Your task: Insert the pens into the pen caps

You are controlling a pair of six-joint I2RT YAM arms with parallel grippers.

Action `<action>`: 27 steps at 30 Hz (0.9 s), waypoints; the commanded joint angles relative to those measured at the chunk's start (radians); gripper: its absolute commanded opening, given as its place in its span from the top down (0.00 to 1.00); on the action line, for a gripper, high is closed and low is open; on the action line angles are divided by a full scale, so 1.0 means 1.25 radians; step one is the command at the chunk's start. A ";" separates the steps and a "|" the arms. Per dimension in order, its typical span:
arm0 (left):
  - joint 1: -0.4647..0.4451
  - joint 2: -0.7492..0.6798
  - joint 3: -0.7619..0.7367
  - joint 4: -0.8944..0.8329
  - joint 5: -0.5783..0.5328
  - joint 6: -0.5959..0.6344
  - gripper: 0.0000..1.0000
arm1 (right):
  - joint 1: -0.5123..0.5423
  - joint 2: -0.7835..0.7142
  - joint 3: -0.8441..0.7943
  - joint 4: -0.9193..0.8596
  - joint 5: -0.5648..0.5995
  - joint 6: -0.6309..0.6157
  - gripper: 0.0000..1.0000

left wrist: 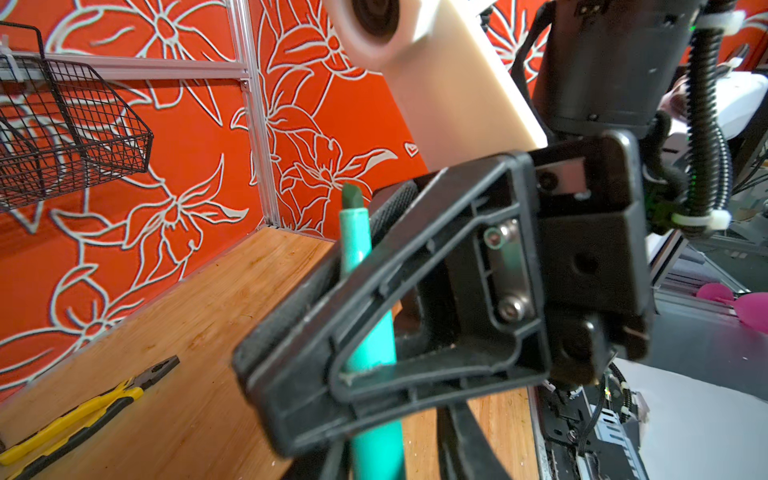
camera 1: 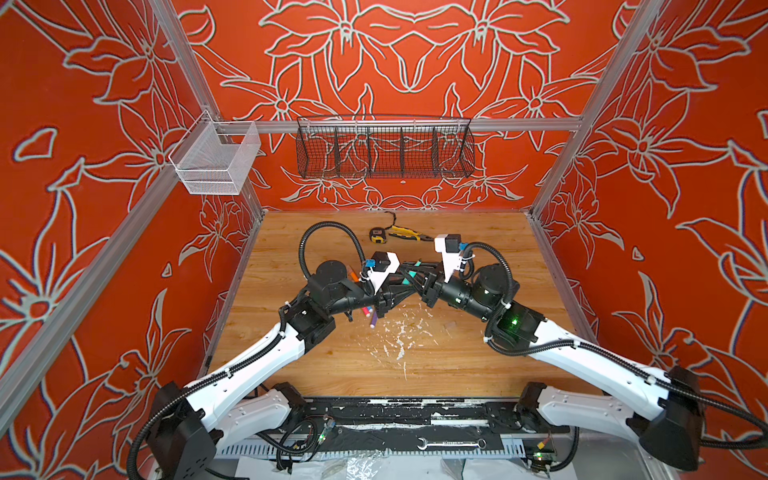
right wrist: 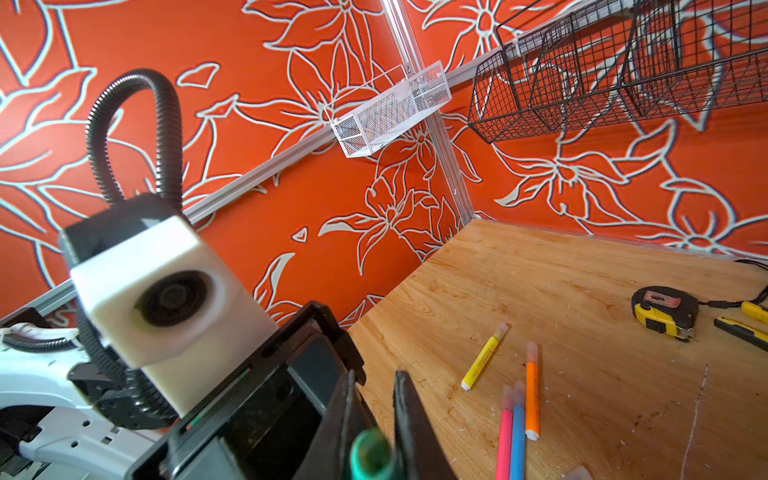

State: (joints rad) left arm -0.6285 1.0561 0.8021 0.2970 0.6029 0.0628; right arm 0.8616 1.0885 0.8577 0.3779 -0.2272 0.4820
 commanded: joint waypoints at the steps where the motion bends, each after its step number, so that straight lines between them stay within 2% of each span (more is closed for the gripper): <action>1: -0.004 -0.002 0.014 0.010 0.014 0.016 0.71 | 0.008 0.000 0.027 0.015 -0.012 -0.001 1.00; 4: -0.004 0.002 0.017 0.006 0.012 0.019 0.73 | 0.012 -0.006 0.025 0.017 -0.014 -0.001 1.00; 10: -0.003 0.011 0.024 0.000 0.015 0.021 0.89 | 0.016 -0.020 0.016 0.016 -0.010 -0.005 1.00; 12: -0.004 0.016 0.026 -0.002 0.015 0.022 0.97 | 0.016 -0.025 0.013 0.013 -0.006 -0.005 1.00; 14: -0.004 0.020 0.029 -0.003 0.009 0.020 1.00 | 0.017 -0.032 0.009 0.008 0.004 -0.004 1.00; 17: -0.004 0.025 0.038 -0.009 -0.029 0.009 1.00 | 0.016 -0.053 -0.010 -0.014 0.039 -0.006 0.69; 18: -0.004 0.026 0.038 -0.009 -0.051 0.004 1.00 | 0.017 -0.065 -0.021 -0.032 0.058 -0.006 0.62; 22: -0.003 0.032 0.044 -0.005 -0.154 -0.020 1.00 | 0.016 -0.140 -0.102 -0.148 0.142 -0.005 0.53; 27: -0.003 0.056 0.056 -0.005 -0.266 -0.052 1.00 | 0.015 -0.262 -0.251 -0.359 0.384 0.062 0.45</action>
State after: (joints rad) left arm -0.6296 1.1114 0.8368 0.2710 0.3805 0.0269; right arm 0.8791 0.8062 0.6041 0.1337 0.0422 0.5068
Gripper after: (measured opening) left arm 0.149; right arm 0.546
